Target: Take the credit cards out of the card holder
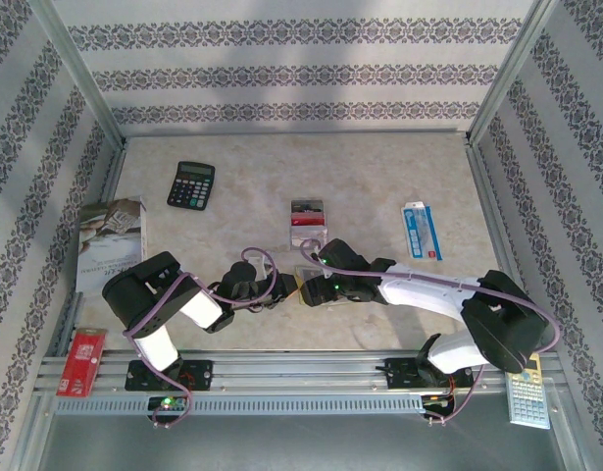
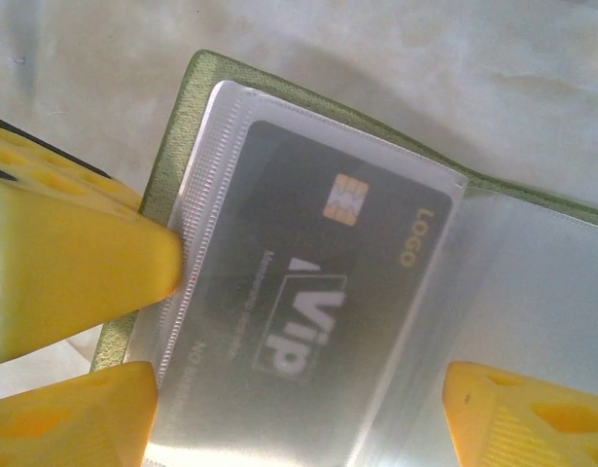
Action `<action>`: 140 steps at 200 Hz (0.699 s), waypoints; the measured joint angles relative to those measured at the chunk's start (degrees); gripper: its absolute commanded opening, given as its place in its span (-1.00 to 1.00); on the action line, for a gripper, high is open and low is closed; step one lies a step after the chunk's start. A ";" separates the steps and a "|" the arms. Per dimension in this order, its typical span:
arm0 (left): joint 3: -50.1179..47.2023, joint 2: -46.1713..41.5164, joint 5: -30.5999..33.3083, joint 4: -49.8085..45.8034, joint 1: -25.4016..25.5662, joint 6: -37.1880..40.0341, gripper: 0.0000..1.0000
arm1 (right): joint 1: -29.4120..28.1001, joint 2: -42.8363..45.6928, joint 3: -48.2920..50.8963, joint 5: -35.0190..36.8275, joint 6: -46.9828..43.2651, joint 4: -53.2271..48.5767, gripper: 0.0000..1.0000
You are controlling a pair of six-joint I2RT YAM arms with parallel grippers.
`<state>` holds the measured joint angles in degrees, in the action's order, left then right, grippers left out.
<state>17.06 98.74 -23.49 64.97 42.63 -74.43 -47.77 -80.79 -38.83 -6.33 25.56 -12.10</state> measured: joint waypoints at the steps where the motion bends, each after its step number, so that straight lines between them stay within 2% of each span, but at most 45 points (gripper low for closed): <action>1: 0.00 0.00 0.00 -0.02 0.00 0.00 -0.90 | 0.00 -0.02 0.00 0.00 0.02 0.00 0.51; 70: 0.00 -0.39 0.07 -1.25 0.00 0.02 -0.91 | 1.57 0.15 0.79 1.88 -0.09 -0.61 0.46; 140: 0.00 -0.39 0.17 -1.36 0.00 0.04 -0.93 | 6.47 9.60 3.72 7.23 -0.46 -6.69 0.45</action>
<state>17.06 98.35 -23.31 63.61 42.63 -74.39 -41.30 -71.20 -35.11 0.91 25.10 -18.79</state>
